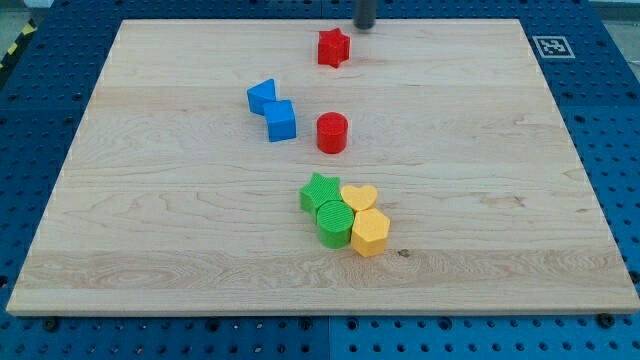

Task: Push the red star closer to the blue triangle

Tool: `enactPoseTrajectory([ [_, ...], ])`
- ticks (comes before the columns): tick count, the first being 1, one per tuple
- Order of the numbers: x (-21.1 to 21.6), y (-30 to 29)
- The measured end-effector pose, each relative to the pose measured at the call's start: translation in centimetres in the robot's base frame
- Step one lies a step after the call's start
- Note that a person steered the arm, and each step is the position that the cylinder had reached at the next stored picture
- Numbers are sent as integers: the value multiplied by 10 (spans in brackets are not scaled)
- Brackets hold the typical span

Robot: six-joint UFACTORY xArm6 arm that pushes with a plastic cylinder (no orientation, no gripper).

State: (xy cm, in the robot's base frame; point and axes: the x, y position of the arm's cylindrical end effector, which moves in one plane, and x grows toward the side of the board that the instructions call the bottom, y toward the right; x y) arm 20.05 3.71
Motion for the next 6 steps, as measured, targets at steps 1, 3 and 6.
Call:
enactPoseTrajectory([
  [1, 60, -55],
  [3, 91, -74],
  [6, 61, 8],
])
